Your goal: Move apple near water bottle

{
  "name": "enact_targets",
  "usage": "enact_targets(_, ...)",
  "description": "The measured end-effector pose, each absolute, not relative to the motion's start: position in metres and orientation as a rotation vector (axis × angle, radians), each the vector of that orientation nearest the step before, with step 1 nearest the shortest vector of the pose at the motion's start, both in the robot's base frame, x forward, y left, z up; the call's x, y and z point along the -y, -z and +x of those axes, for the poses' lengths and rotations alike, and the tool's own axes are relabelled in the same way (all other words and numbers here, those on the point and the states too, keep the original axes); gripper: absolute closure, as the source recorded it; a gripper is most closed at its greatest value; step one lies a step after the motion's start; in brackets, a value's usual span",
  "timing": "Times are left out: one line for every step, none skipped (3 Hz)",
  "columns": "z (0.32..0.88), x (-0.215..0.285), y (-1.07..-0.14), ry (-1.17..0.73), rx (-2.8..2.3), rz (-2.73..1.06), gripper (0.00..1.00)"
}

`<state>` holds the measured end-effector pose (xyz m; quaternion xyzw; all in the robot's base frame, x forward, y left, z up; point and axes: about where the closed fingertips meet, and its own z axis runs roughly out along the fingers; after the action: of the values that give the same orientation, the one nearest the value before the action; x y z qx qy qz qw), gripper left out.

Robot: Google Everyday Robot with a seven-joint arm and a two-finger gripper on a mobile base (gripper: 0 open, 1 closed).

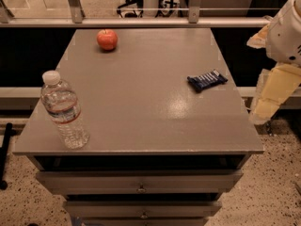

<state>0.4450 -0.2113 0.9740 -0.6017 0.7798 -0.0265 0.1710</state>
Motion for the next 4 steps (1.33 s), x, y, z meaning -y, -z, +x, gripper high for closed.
enact_targets(0.505, 0.167, -0.956, -0.016, -2.106, -1.678, 0.0)
enact_targets(0.578, 0.12, -0.938, -0.078, -2.003, -1.609, 0.0)
enact_targets(0.578, 0.12, -0.938, -0.08, -2.001, -1.608, 0.0)
enact_targets(0.6, 0.109, -0.929, -0.12, -1.992, -1.538, 0.0)
